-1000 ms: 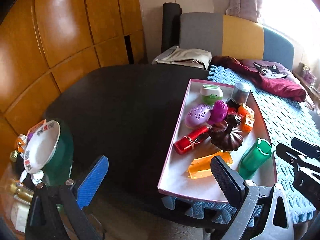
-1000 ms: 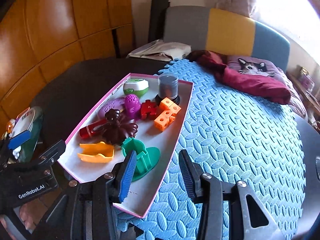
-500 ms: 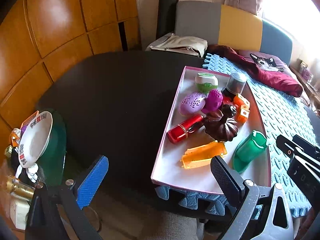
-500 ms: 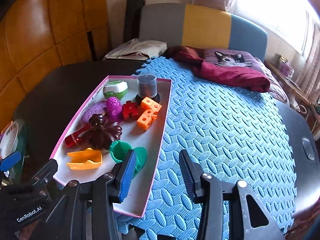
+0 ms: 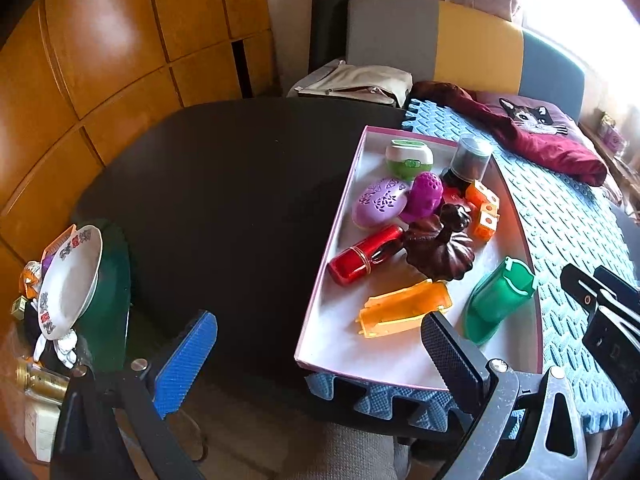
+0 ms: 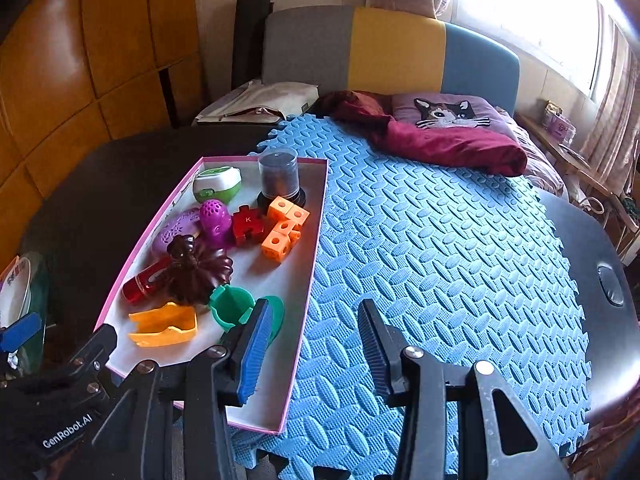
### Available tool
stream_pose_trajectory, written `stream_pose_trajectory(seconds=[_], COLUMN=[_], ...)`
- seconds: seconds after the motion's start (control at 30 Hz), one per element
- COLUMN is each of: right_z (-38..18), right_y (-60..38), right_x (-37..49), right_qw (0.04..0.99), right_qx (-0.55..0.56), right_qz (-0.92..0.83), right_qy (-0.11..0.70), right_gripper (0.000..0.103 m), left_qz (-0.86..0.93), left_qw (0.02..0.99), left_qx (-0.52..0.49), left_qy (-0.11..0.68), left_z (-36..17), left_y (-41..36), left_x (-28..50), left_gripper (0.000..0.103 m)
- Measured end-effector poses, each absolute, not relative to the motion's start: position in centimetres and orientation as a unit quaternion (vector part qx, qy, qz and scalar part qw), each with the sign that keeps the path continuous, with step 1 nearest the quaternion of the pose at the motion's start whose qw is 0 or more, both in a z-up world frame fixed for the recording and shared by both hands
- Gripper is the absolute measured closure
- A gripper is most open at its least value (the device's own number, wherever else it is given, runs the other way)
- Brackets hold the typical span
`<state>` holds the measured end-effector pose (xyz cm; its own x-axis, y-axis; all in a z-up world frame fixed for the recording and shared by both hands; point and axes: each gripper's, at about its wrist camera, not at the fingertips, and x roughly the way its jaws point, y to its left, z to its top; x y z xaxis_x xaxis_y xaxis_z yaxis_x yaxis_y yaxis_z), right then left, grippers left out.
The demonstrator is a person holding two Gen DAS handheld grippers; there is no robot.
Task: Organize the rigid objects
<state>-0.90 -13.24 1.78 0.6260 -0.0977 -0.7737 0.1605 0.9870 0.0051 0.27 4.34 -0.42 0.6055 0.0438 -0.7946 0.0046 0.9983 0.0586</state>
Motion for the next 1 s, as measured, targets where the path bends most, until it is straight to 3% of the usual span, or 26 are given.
stream_pose_trajectory(seconds=[1.0], right_z=[1.4], right_y=[-15.0], right_x=[-0.3], right_qw=[0.898], right_qx=[0.055], right_qz=[-0.091], right_qy=[0.427], right_gripper=[0.058], left_qz=[-0.05], left_qw=[0.894], left_qx=[0.048], left_qy=[0.442], left_z=[0.1], left_y=[1.5], left_x=[0.1], left_gripper=[0.0])
